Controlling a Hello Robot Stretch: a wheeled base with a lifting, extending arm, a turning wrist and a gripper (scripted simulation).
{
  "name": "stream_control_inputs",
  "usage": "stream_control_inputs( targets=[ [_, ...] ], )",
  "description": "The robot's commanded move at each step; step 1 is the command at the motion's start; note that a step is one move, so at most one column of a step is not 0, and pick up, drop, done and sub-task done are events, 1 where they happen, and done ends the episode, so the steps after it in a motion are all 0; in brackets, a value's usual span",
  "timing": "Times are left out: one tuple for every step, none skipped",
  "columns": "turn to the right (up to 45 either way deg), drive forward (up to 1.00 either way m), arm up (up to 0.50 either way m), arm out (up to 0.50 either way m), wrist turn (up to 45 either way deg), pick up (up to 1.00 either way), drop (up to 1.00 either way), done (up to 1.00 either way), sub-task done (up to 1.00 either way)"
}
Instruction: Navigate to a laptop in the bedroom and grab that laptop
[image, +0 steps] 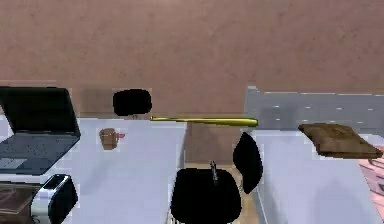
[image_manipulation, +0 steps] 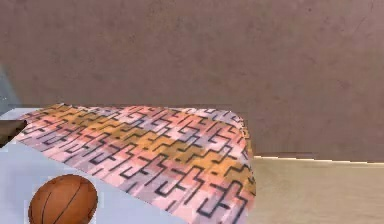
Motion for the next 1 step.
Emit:
stream_control_inputs(
  targets=[
    [-45.0,0.00,0.00,0.00,0.0,0.00,0.00,0.00,0.00]
  ],
)
